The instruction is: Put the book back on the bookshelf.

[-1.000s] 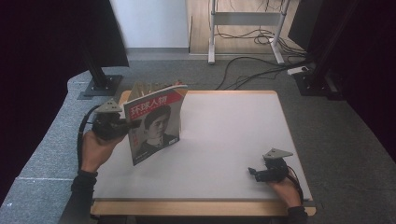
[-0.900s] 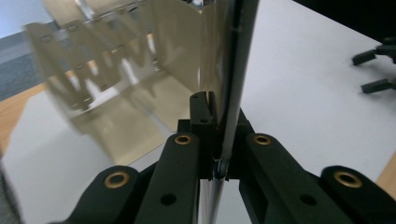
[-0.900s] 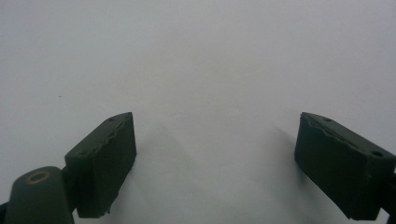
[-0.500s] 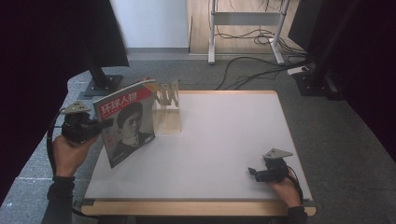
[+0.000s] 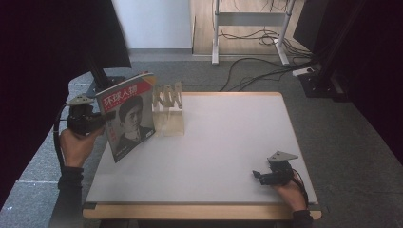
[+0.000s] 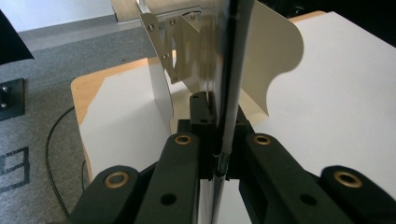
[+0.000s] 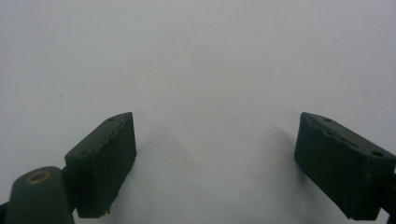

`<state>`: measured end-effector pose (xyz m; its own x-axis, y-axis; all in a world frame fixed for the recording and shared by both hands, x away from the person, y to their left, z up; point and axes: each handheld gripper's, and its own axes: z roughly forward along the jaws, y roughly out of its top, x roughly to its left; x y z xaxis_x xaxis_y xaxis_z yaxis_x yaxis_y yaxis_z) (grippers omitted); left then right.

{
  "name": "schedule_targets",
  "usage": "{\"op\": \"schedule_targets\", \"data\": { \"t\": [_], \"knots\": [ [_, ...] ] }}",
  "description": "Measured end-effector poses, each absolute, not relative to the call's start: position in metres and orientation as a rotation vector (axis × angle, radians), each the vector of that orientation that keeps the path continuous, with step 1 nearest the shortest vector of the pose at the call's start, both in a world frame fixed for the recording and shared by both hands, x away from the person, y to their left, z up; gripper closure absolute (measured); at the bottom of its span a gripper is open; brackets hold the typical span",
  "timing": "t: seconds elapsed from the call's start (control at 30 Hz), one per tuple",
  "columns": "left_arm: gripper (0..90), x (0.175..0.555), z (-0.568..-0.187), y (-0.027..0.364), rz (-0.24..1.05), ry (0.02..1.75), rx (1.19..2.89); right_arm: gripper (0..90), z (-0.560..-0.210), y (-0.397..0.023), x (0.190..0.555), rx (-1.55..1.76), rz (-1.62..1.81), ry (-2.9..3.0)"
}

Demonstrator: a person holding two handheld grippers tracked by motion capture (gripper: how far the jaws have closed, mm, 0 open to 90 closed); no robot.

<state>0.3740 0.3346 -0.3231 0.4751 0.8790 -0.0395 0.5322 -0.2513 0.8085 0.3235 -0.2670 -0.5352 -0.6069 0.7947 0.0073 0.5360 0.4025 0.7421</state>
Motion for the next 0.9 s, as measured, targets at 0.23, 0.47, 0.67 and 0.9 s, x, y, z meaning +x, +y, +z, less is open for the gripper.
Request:
{"op": "schedule_targets", "data": {
  "t": [0.23, 0.47, 0.67, 0.9],
  "knots": [
    [87.1, 0.398, -0.327, 0.323, 0.594, 1.183, 1.896, 11.9, -0.535, -0.267, 0.324, 1.151, 1.035, 2.315],
    [86.9, 0.411, -0.341, 0.314, 0.595, 1.152, 1.883, 11.9, -0.535, -0.267, 0.324, 1.150, 1.035, 2.316],
    [86.4, 0.404, -0.345, 0.311, 0.547, 1.124, 1.969, 11.9, -0.535, -0.267, 0.324, 1.151, 1.036, 2.315],
    [86.6, 0.398, -0.345, 0.317, 0.529, 1.144, 1.990, 11.9, -0.535, -0.267, 0.323, 1.155, 1.036, 2.316]
  ]
}}
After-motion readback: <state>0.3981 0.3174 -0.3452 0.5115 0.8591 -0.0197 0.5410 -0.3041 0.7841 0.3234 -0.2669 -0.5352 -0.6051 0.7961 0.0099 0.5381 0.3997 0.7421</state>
